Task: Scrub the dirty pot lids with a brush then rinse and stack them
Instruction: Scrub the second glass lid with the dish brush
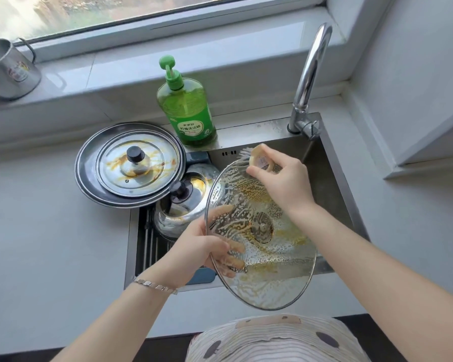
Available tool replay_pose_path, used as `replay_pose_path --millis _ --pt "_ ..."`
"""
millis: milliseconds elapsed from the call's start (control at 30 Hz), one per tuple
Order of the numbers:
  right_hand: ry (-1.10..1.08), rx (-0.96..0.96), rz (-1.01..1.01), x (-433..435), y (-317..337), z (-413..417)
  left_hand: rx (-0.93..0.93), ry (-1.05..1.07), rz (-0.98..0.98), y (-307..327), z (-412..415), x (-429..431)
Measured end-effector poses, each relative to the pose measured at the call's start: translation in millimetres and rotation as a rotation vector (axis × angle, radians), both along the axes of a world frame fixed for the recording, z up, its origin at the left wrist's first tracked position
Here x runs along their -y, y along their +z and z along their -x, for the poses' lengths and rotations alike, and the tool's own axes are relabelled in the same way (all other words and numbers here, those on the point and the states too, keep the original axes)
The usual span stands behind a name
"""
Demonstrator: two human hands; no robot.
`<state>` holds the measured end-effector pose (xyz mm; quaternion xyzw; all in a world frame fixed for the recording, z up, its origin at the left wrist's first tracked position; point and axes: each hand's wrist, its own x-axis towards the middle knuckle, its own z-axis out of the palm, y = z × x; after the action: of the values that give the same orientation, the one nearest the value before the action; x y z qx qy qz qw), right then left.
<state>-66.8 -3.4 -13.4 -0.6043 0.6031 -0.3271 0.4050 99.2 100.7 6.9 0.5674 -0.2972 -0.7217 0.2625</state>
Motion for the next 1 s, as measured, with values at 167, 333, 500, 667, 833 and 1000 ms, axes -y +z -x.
replay_pose_path --millis 167,333,500,667,833,1000 --pt "-0.103 -0.068 -0.061 10.4 -11.0 24.0 -0.012 0.074 0.027 6.3 -10.3 -0.6" --pt "-0.045 -0.054 -0.068 10.0 -15.3 16.2 0.029 0.048 0.027 4.2 -5.9 -1.0" --pt "-0.084 -0.135 -0.102 13.0 -23.1 39.6 -0.031 0.156 0.057 7.5 -9.7 1.9" --pt "-0.088 -0.156 -0.342 -34.0 -57.3 67.4 0.038 0.274 0.113 4.3 -15.7 13.6" --pt "-0.413 0.394 -0.702 -33.9 -59.8 78.0 -0.066 0.383 0.084 -0.4 -8.8 20.1" --pt "-0.373 0.878 -0.86 -27.0 -30.2 73.0 -0.217 0.401 0.001 -4.0 1.2 23.1"
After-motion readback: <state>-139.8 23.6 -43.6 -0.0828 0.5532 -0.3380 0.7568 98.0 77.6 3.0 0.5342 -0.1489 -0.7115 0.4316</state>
